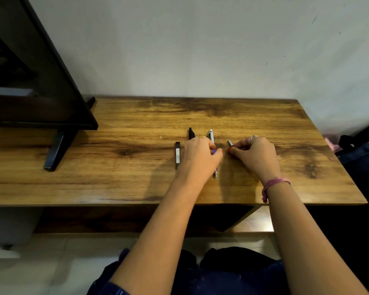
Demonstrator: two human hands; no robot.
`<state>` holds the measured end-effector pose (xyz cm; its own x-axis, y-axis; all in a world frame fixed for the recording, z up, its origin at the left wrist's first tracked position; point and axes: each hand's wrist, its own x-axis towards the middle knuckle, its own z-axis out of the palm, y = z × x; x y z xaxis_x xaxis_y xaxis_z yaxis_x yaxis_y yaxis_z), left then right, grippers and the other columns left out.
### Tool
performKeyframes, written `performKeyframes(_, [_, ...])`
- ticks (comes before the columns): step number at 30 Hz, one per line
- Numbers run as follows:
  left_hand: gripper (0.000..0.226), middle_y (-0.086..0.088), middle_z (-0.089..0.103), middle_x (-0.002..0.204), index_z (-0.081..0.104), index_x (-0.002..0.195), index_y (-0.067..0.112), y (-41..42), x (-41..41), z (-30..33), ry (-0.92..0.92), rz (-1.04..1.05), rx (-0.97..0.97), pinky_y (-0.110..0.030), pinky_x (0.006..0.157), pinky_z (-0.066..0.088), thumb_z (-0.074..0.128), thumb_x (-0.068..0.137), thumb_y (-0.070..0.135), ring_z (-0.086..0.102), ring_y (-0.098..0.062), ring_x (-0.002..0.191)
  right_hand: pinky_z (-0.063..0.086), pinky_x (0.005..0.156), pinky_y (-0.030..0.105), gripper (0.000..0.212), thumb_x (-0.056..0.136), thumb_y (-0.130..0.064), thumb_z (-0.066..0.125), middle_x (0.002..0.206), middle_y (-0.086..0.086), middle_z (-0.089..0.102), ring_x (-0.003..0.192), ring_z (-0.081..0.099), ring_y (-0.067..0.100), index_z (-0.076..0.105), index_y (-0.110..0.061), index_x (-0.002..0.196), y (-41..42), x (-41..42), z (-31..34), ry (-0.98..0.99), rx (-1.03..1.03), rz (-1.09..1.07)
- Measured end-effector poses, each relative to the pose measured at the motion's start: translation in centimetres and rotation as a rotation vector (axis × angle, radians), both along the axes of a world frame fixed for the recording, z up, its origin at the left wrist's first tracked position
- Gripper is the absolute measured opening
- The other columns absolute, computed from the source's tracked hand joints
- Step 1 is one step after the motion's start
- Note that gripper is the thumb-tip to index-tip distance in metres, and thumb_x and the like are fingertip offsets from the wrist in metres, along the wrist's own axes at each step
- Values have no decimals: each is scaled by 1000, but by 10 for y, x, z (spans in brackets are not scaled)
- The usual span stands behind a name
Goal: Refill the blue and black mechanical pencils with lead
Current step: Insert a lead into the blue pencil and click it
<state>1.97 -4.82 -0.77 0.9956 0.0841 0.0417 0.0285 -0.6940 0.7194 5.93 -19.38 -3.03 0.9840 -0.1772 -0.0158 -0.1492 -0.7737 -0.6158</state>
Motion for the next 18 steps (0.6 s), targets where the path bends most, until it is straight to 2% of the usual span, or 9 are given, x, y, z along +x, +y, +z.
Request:
performKeyframes(3, [34, -9, 56, 113, 62, 112, 5, -16, 2, -9, 21, 9, 123, -31, 83, 45, 60, 90, 31, 53, -22, 106, 46, 70, 27, 11, 81, -28, 75, 73, -7, 60, 75, 56, 10, 73, -19, 87, 1, -2, -1, -11, 10, 8])
performKeyframes(7, [37, -15, 45, 124, 57, 117, 1, -32, 2, -16, 80, 33, 233, -33, 87, 43, 58, 93, 29, 46, -28, 115, 44, 70, 27, 9, 82, -27, 72, 78, -3, 61, 78, 56, 13, 73, -19, 87, 3, -3, -1, -11, 1, 0])
performKeyframes(13, [27, -16, 46, 123, 57, 119, 1, -40, 5, -16, 113, 39, 304, -33, 86, 46, 53, 95, 14, 51, -28, 111, 41, 71, 26, 5, 87, -23, 68, 82, 0, 60, 81, 55, 15, 69, -19, 88, 3, -3, 0, 39, -5, 29])
performKeyframes(16, [26, -17, 49, 121, 58, 117, 1, -39, 8, -15, 132, 44, 266, -32, 85, 46, 55, 94, 13, 53, -29, 108, 39, 72, 26, 4, 90, -21, 64, 83, 0, 60, 82, 53, 14, 67, -18, 87, -1, -3, 5, 57, 20, 47])
performKeyframes(18, [26, -17, 54, 117, 60, 115, 1, -36, 10, -13, 136, 63, 210, -31, 81, 46, 56, 93, 13, 55, -27, 105, 43, 73, 28, 5, 91, -19, 63, 84, 1, 62, 81, 55, 15, 65, -18, 86, -5, -5, 10, 42, 112, 32])
